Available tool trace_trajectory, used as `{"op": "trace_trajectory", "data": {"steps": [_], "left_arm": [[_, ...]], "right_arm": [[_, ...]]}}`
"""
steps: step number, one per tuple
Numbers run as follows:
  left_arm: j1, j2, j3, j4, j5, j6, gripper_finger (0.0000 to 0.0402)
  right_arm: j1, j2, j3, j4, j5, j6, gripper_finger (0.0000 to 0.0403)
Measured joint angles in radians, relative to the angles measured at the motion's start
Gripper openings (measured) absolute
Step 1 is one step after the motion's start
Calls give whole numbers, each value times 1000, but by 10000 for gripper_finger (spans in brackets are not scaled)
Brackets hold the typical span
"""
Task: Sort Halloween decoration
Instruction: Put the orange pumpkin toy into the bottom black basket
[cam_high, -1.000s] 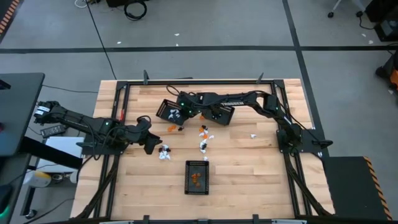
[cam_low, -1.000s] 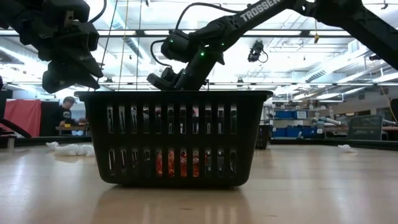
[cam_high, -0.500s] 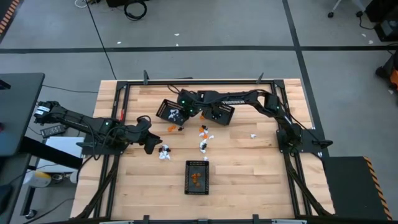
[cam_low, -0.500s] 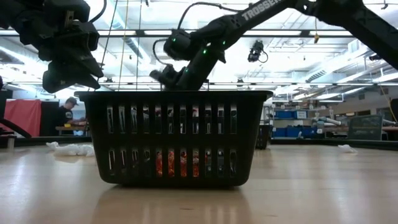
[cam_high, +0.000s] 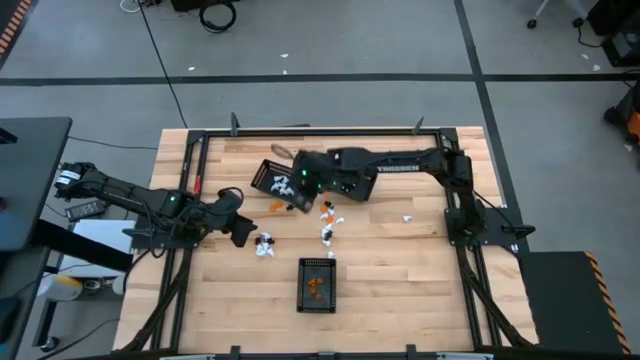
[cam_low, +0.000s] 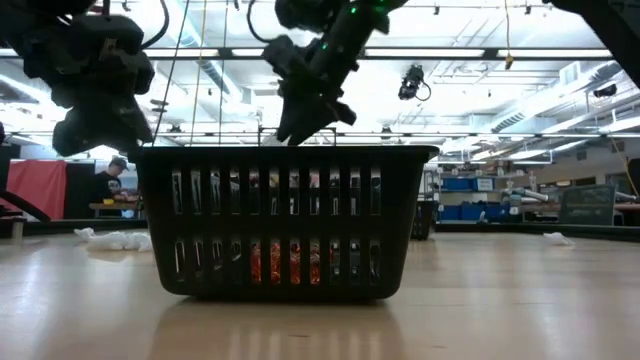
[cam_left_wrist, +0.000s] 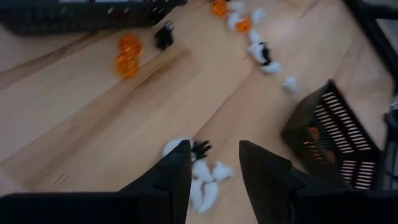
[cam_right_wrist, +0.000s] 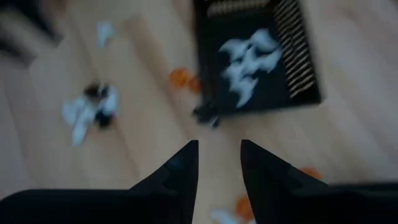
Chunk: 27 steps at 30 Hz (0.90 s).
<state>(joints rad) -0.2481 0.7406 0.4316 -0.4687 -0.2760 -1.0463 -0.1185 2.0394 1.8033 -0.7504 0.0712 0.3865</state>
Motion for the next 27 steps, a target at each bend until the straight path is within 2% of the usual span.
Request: {"op": "trace_trajectory", "data": {"steps": [6,15,21,27], "left_arm": [[15,25,0,-87,14,-98,142],[114,109,0,-74,26,-137,142],[170,211,0,51,16,4,154],[202,328,0,147,-60,173,201]], "right_arm": [[51,-33,-84,-10,14,11,124],[92,-104,-160,-7,33,41,124],[96,-190,-233,-9,69,68,124],[89,-285,-326,-11,68,126,124]]}}
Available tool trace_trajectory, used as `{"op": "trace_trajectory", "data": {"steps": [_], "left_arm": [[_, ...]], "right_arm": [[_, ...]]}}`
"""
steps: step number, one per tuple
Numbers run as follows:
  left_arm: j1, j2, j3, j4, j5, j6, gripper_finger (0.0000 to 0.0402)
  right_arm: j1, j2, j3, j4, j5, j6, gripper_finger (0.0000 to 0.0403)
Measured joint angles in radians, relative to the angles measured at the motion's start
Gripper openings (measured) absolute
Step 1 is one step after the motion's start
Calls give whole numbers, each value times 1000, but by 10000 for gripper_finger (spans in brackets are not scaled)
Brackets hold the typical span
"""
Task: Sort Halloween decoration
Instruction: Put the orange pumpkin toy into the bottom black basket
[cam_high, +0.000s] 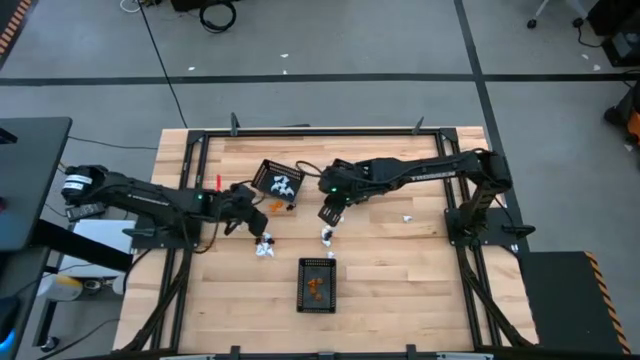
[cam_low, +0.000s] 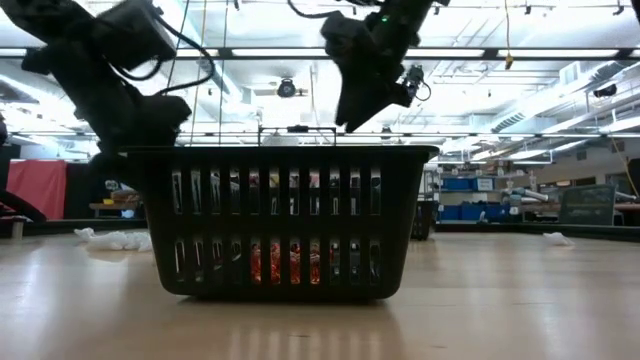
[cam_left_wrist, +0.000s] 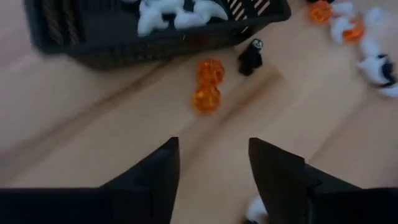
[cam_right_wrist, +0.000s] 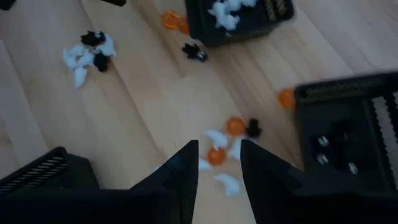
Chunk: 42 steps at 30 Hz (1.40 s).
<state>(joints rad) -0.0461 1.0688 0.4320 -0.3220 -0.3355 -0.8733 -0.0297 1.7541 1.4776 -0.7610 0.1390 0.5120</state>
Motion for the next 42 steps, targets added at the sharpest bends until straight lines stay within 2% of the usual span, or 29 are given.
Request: {"op": "trace_trajectory", "data": {"steps": [5,11,18,23,33,37,42], "left_arm": [[-1,97,0,69,-56,181,236],[-3,221,0,167,-96,356,255],[-3,332,0,314,-122,341,256],[-5,398,2,350,-152,212,257],[-5,482,3,448,-214,183,256],[-5,500,3,467,-220,180,240],[-3,501,3,467,-199,187,198]], "right_arm": [[12,-77,-56,3,-6,54,124],[52,-143,-75,-4,13,95,124],[79,-156,-76,-12,15,98,124],[80,-156,-76,-12,15,90,124],[79,-156,-76,-15,-9,71,124],[79,-156,-76,-21,-10,70,124],[79,-156,-76,-37,-10,69,124]]}}
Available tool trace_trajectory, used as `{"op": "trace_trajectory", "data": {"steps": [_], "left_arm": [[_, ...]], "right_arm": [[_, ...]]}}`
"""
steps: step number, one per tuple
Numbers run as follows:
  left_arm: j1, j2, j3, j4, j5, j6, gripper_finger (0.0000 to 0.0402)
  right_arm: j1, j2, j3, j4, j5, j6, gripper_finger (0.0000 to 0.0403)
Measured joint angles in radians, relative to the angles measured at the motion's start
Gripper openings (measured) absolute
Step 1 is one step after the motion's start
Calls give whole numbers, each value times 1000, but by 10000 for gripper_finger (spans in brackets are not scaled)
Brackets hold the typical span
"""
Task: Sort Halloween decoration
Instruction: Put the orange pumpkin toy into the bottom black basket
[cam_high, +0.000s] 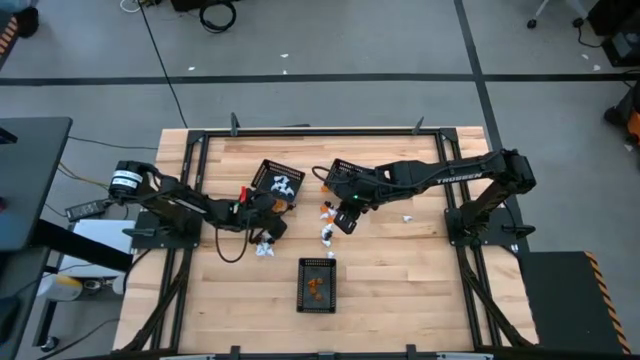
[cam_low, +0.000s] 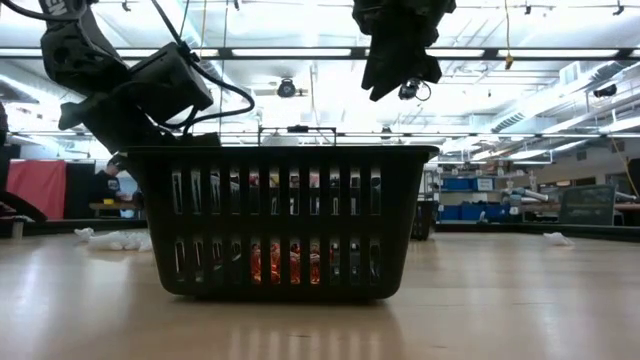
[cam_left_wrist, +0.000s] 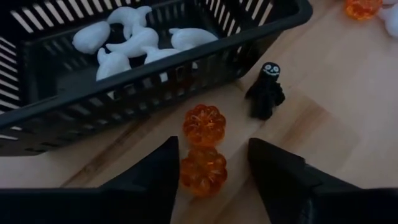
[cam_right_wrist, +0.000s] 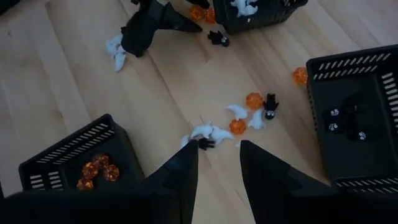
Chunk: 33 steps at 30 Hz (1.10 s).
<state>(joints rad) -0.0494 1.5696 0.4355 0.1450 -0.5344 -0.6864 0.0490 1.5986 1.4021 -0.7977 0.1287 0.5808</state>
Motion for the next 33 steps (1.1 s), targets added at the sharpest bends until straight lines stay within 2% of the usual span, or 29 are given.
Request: {"op": "trace_trajectory", "data": {"steps": [7,14,22,33], "left_arm": [[-6,3,2,-23,12,1,146],[-11,7,0,-15,18,2,111],[-11,3,-3,6,30,5,106],[-10,-72,-8,2,117,16,104]], "right_arm": [[0,0,0,-27,0,0,124],[0,0,0,-29,0,0,124],[0,-4,0,-31,0,3,124],[-19,-50,0,-56,43,-4,124]]}}
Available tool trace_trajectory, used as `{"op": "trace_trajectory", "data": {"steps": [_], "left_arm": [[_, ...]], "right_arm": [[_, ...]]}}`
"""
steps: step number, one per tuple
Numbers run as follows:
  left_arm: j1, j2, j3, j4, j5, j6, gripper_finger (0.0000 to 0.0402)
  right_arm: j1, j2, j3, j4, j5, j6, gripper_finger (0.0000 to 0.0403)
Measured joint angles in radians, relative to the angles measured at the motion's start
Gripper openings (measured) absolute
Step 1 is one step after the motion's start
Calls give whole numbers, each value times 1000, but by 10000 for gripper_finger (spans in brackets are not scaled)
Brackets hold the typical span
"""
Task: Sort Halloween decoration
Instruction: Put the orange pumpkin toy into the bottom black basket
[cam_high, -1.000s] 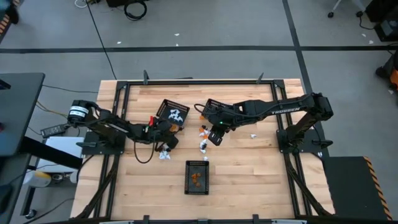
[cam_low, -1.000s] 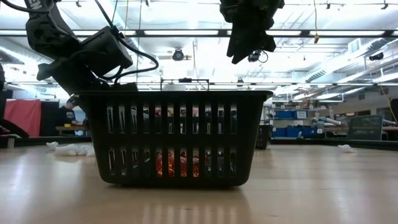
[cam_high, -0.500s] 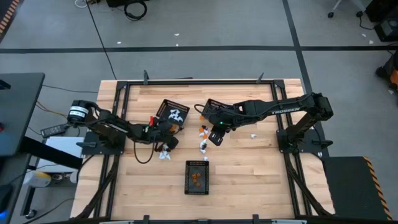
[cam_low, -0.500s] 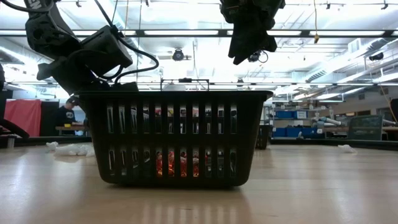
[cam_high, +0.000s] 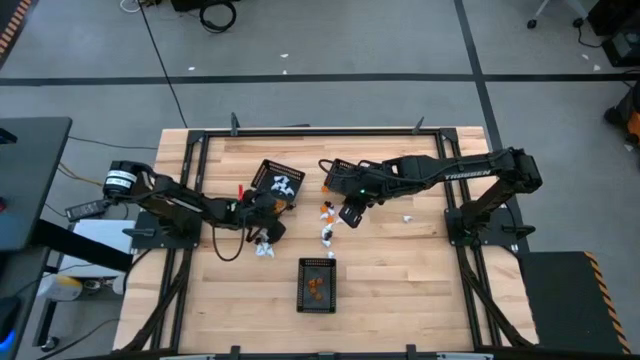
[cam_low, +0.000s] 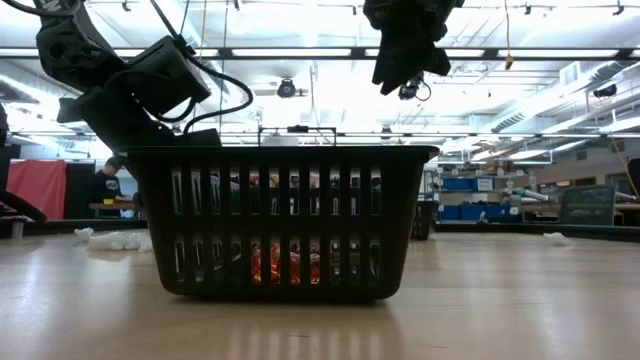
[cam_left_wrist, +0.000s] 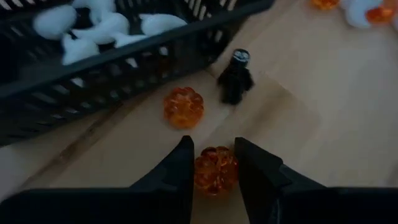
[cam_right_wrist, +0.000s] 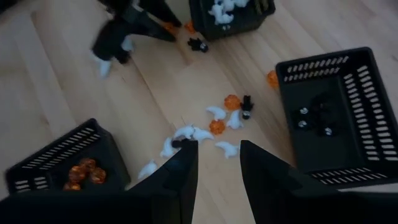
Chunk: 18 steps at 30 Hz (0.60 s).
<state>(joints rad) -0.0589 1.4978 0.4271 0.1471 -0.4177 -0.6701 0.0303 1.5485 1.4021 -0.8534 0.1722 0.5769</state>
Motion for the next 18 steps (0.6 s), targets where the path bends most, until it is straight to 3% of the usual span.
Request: {"op": "trace_trajectory", "data": {"steps": [12,18], "left_arm": [[0,-113,2,65,260,-63,103],[-7,-175,3,213,404,-106,103]], "right_arm": [[-17,1,0,-16,34,-5,124],[-54,1,0,-29,46,-26,124]]}}
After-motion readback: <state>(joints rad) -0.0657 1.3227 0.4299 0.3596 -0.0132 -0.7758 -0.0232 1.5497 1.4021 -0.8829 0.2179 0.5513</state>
